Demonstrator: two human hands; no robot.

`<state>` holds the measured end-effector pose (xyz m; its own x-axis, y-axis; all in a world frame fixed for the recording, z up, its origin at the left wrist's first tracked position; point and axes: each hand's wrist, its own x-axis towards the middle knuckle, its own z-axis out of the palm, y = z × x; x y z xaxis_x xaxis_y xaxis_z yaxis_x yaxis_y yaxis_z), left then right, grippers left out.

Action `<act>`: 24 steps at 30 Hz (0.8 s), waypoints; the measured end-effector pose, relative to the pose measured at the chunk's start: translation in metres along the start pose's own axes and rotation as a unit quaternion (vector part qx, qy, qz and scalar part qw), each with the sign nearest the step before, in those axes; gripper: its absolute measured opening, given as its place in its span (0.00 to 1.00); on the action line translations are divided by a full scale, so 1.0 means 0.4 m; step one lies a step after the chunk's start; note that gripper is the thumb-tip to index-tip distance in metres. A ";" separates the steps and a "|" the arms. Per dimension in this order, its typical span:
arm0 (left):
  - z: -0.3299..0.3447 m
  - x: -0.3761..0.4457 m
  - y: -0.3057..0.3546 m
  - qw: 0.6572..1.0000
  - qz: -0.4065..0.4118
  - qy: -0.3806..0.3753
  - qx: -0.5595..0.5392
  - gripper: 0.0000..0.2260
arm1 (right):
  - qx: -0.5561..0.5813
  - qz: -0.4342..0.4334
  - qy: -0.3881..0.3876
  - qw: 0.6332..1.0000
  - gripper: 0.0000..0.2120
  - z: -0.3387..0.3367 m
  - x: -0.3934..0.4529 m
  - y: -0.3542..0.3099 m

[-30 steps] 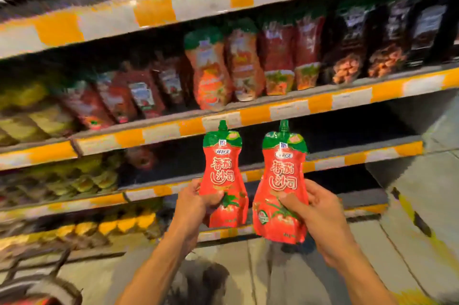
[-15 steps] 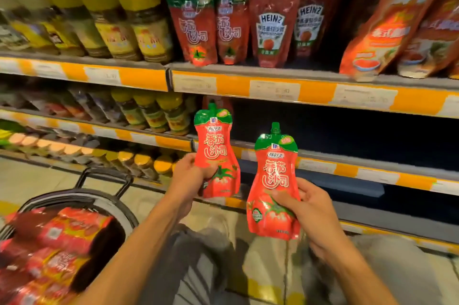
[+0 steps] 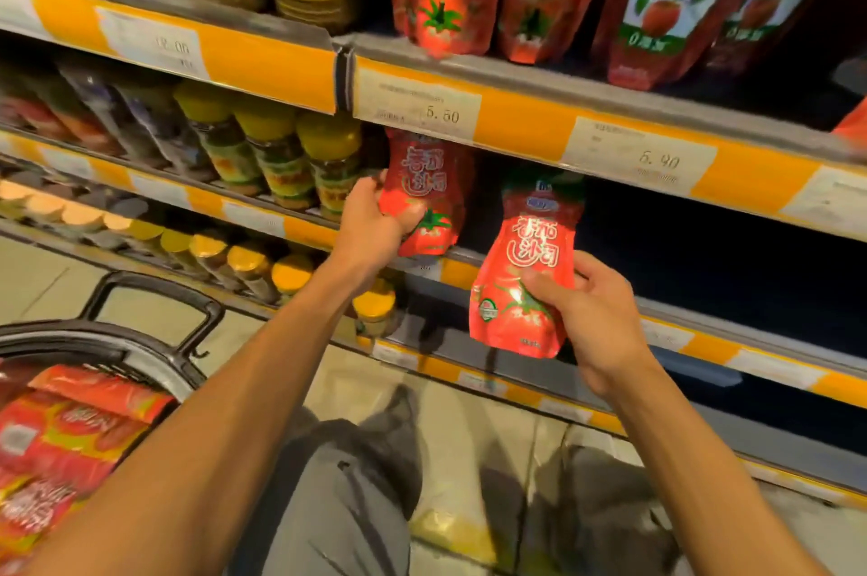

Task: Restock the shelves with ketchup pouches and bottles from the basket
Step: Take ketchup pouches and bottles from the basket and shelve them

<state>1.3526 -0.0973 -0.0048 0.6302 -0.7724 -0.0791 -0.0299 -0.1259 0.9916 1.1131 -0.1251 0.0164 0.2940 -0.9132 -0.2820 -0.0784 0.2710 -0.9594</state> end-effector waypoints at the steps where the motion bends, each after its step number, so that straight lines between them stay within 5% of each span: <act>1: 0.003 0.013 -0.003 1.000 0.012 -0.002 0.014 0.16 | -0.004 -0.007 0.002 1.000 0.16 0.005 0.015 -0.002; 12: 0.010 0.050 -0.028 0.991 0.097 -0.037 0.087 0.18 | -0.025 -0.121 0.056 0.991 0.20 0.025 0.158 -0.024; 18: 0.019 0.033 -0.046 0.989 0.085 -0.039 0.110 0.28 | -0.082 -0.156 0.066 0.982 0.22 0.031 0.201 0.004; 24: 0.031 0.050 -0.064 0.989 0.092 -0.047 0.106 0.25 | -0.096 -0.153 0.073 0.981 0.27 0.018 0.217 0.028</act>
<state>1.3564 -0.1173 -0.0331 0.5251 -0.8472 0.0812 -0.3057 -0.0987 0.9470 1.1447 -0.1992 -0.0188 0.1934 -0.9805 0.0339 -0.1910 -0.0715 -0.9790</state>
